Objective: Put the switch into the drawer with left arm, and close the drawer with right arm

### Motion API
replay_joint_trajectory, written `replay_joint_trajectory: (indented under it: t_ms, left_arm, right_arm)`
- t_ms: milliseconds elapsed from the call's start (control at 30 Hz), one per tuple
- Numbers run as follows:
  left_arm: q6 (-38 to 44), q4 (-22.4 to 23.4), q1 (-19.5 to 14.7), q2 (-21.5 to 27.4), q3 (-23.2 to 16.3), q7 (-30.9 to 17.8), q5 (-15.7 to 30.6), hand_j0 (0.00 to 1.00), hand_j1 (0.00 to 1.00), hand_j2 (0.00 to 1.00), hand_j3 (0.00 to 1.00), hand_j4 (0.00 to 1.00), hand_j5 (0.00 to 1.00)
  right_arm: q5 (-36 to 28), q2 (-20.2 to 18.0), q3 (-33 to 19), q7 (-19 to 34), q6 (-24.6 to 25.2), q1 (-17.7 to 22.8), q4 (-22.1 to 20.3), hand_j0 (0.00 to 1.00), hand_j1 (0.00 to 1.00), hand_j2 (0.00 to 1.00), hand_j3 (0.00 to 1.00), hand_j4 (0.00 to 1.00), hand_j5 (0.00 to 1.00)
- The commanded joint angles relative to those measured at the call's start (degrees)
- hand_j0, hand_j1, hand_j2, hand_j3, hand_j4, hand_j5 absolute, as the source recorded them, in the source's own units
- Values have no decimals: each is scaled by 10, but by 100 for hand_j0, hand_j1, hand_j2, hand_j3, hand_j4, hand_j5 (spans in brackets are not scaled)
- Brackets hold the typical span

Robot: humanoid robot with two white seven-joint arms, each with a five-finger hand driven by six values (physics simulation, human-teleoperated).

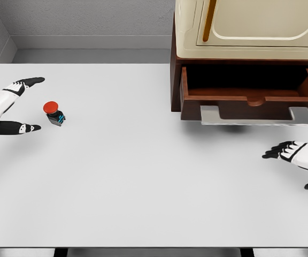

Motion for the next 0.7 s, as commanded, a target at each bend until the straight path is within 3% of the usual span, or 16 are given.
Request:
replay_joint_trajectory:
  t_ms: [0, 100, 167, 200, 267, 300, 367, 433, 667]
  left_arm:
    - [1, 0, 0, 1, 0, 0, 4, 100, 100, 100, 100, 100, 100]
    - [1, -1, 1, 0, 0, 1, 4, 100, 100, 100, 100, 100, 100]
    - [1, -1, 0, 1, 2, 10, 28, 100, 100, 100, 100, 100, 100]
    - [1, 0, 0, 2, -1, 11, 49, 100, 100, 100, 100, 100, 100]
    - [1, 1, 0, 3, -5, 10, 103, 100, 100, 100, 100, 100, 100]
    - [1, 1, -1, 2, -5, 10, 108, 100, 100, 100, 100, 100, 100]
    - [1, 0, -2, 0, -7, 10, 108, 100, 100, 100, 100, 100, 100]
    - [1, 1, -3, -12, -23, 10, 118, 100, 100, 100, 100, 100, 100]
    - [1, 1, -5, -43, -35, 9, 126, 100, 100, 100, 100, 100, 100]
  right_arm:
    - [-4, -1, 2, 0, 2, 0, -1, 100, 100, 100, 100, 100, 100]
    - [-5, -1, 1, 0, 2, -4, 0, 100, 100, 100, 100, 100, 100]
    - [-5, -3, -6, 0, 2, -4, 0, 100, 100, 100, 100, 100, 100]
    - [-5, -12, -13, 0, 2, -2, 0, 95, 95, 95, 95, 95, 95]
    - [-9, -16, -65, 0, 2, 24, 2, 68, 68, 68, 68, 68, 68]
    - [-11, -16, -98, 0, 2, 47, 3, 62, 62, 62, 62, 62, 62]
    - [-54, -14, -174, 0, 2, 110, 4, 62, 62, 62, 62, 62, 62]
    - [-69, -8, -220, 0, 2, 146, 3, 62, 62, 62, 62, 62, 62]
    - [-99, -4, -216, 0, 2, 150, 1, 67, 67, 67, 67, 67, 67]
